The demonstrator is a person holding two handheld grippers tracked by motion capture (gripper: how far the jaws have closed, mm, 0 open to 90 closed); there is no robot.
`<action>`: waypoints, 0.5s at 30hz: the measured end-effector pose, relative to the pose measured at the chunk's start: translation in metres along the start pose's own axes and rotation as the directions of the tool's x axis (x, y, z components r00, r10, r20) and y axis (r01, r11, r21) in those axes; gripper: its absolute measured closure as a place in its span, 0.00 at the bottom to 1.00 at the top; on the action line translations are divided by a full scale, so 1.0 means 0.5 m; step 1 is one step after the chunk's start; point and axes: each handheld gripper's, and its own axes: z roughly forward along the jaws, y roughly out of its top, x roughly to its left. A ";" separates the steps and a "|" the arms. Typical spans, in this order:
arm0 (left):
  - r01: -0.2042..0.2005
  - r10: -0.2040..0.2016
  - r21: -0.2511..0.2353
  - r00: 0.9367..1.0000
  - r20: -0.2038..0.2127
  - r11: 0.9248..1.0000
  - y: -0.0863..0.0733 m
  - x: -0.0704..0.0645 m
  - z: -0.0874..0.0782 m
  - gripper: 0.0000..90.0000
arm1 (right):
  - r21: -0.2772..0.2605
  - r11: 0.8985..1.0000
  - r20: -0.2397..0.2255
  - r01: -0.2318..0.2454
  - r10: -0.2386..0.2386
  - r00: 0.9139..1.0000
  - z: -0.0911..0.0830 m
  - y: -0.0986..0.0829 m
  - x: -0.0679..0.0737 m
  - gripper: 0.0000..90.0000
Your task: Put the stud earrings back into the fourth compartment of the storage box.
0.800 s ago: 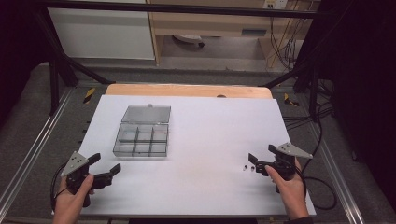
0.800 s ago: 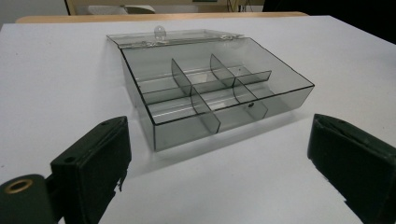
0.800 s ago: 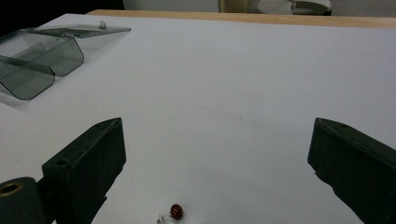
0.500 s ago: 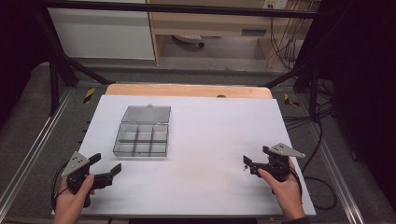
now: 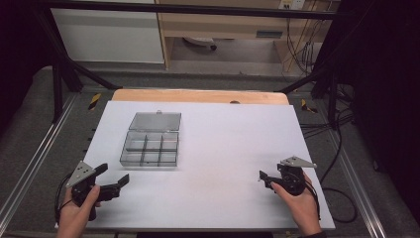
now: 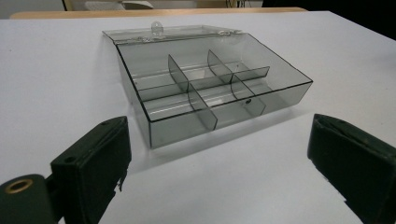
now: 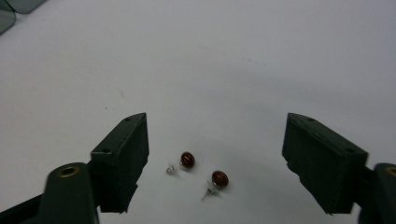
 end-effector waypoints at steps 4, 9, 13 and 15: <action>0.000 0.000 0.002 1.000 0.001 1.000 -0.001 -0.001 0.000 0.07 | 0.044 0.999 0.009 -0.019 0.019 1.000 0.001 -0.008 -0.007 0.47; 0.004 -0.004 0.006 1.000 -0.001 1.000 -0.002 0.001 0.001 0.07 | 0.094 0.995 -0.003 -0.033 0.034 0.999 0.008 -0.014 -0.006 0.60; 0.003 -0.003 0.005 1.000 0.001 1.000 -0.001 0.000 0.001 0.07 | 0.136 0.990 -0.012 -0.029 0.031 0.999 0.017 -0.019 -0.007 0.69; 0.001 -0.001 0.007 1.000 0.001 1.000 -0.001 -0.001 0.002 0.08 | 0.139 0.990 -0.008 -0.029 0.030 1.000 0.018 -0.020 -0.008 0.71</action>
